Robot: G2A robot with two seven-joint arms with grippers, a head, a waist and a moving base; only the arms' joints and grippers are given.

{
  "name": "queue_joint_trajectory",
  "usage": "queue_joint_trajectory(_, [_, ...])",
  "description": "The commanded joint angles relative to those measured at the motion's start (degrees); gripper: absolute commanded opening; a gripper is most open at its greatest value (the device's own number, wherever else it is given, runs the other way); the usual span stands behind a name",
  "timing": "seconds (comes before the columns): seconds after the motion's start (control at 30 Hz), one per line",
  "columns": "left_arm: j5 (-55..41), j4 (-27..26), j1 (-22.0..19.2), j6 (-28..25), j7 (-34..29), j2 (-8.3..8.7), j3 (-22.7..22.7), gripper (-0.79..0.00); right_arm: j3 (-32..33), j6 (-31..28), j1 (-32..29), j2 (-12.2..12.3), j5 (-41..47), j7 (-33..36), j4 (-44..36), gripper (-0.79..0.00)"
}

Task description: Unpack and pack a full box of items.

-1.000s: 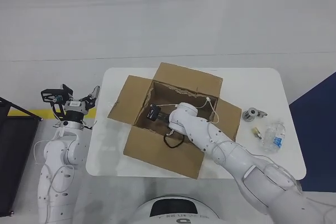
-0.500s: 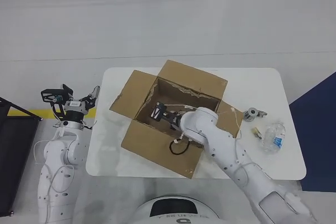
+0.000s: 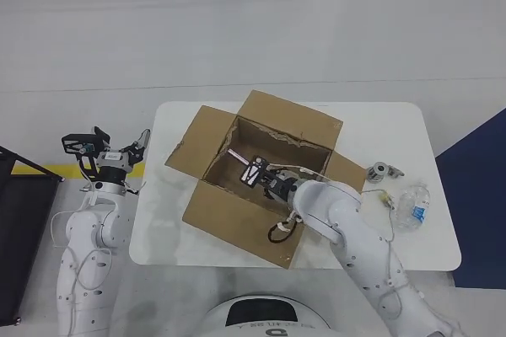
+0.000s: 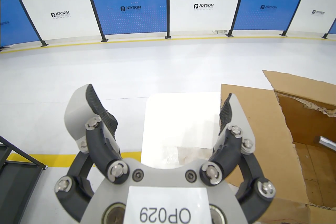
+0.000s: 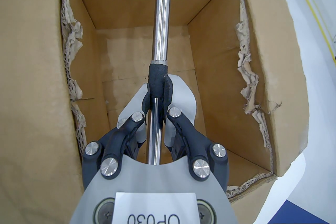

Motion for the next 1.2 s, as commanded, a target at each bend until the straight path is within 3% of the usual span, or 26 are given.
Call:
queue_joint_trajectory(0.0, [0.00, 0.00, 0.00, 0.00, 0.00, 0.00, 0.00, 0.000, 1.43, 0.34, -1.68, 0.29, 0.28, -4.05, -2.75, -0.785])
queue_joint_trajectory(0.17, [0.00, 0.00, 0.00, 0.00, 0.00, 0.00, 0.00, 0.000, 8.17, 3.47, -8.65, 1.24, 1.84, -13.87, -11.46, -0.785])
queue_joint_trajectory(0.37, [0.00, 0.00, 0.00, 0.00, 0.00, 0.00, 0.00, 0.000, 22.64, 7.06, -19.86, 2.42, 6.73, -22.48, -18.65, -0.785])
queue_joint_trajectory(0.53, [0.00, 0.00, 0.00, 0.00, 0.00, 0.00, 0.00, 0.000, 37.39, 9.92, -29.68, 2.82, 14.76, -28.64, -17.44, -0.785])
queue_joint_trajectory(0.7, [0.00, 0.00, 0.00, 0.00, 0.00, 0.00, 0.00, 0.000, 47.23, 10.42, -36.28, 2.84, 22.47, -31.01, -12.48, -0.785])
queue_joint_trajectory(0.9, [0.00, 0.00, 0.00, 0.00, 0.00, 0.00, 0.00, 0.000, 51.36, 8.32, -39.90, 2.99, 26.10, -28.35, -5.72, -0.785])
queue_joint_trajectory(1.17, [0.00, 0.00, 0.00, 0.00, 0.00, 0.00, 0.00, 0.000, 50.42, 5.11, -39.82, 3.23, 26.11, -27.14, -0.37, -0.785])
